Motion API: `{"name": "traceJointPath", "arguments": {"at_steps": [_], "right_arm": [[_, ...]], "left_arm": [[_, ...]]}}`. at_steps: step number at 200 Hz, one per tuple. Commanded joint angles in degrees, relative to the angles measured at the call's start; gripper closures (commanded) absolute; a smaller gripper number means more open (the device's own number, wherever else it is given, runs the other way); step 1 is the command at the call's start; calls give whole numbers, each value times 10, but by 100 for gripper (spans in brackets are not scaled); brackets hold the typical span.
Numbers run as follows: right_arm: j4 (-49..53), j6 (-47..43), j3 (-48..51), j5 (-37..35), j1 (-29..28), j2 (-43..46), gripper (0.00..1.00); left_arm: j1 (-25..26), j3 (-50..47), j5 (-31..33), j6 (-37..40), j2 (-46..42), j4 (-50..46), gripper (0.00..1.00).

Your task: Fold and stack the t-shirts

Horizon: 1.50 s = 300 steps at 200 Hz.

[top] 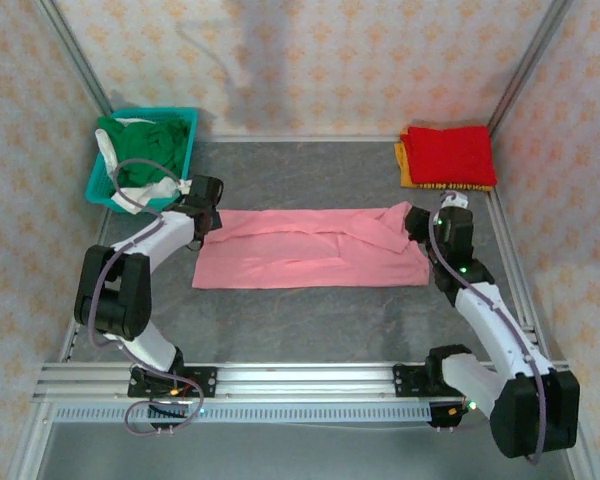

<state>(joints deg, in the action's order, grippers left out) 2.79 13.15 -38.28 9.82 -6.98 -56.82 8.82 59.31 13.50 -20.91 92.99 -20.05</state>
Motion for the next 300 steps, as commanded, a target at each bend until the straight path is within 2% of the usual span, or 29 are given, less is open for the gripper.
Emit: {"name": "traceJointPath", "arguments": {"at_steps": [1,24,41,60,86,104,140,171,227,249,300], "right_arm": [[50,-1,-85,59,-13,-84,59],[164,-31,-226,37,-60,-232,59],[262,-53,-336,28,-75,-348,56],[337,-65,-433,16,-74,-457,55],[404,-91,-532,28,-73,-565,52],[419,-99,-564,25,-72,-604,51],[415,-111,-573,37,-64,-642,52],[406,-116,-564,56,-64,-647,59],[394,-119,-549,69,-62,-631,86],[393,-114,-537,72,-62,-608,100],[383,-95,-470,51,-94,-522,100]], "left_arm": [[28,43,-3,22,-10,-25,58],[74,83,6,45,13,-33,58],[82,83,-38,33,19,-19,58],[87,68,-58,22,10,-10,58],[96,45,-77,21,-16,-16,58],[107,23,-80,18,-33,-26,58],[120,-27,-89,5,-56,-30,58],[120,-39,-75,-2,-48,-42,58],[120,-27,-70,-13,-33,-42,59],[120,-26,-65,-14,-31,-45,59],[120,-31,-39,-21,-33,-46,59]]}}
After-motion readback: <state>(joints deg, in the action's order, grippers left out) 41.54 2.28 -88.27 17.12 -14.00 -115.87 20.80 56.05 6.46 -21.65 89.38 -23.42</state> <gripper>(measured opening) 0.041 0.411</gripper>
